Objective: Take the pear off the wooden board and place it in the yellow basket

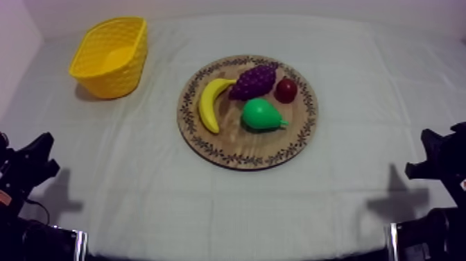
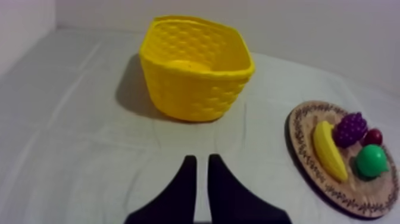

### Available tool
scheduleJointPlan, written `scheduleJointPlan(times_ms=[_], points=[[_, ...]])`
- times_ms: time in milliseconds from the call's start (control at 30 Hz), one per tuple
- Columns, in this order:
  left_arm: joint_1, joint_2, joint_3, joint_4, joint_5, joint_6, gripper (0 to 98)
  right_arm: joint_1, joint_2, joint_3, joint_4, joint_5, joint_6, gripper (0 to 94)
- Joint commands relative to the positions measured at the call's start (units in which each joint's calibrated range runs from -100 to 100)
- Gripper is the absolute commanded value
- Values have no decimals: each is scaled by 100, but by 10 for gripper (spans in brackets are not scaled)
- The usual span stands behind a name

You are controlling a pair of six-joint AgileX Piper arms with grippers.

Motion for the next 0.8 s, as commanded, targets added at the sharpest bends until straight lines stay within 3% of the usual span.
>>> scheduleJointPlan(times_ms=[0, 367, 633, 767], points=[[-34, 22, -153, 37, -127, 320, 104, 2, 1, 3, -1, -7, -1, 3], [201, 2341, -2689, 78, -839, -328, 110, 0, 1, 3, -1, -7, -1, 3], [834, 4384, -4543, 128, -518, -732, 117, 0, 1, 3, -1, -7, -1, 3], [1228, 5144, -5247, 340, -312, -1014, 114, 0, 1, 3, -1, -7, -1, 3]])
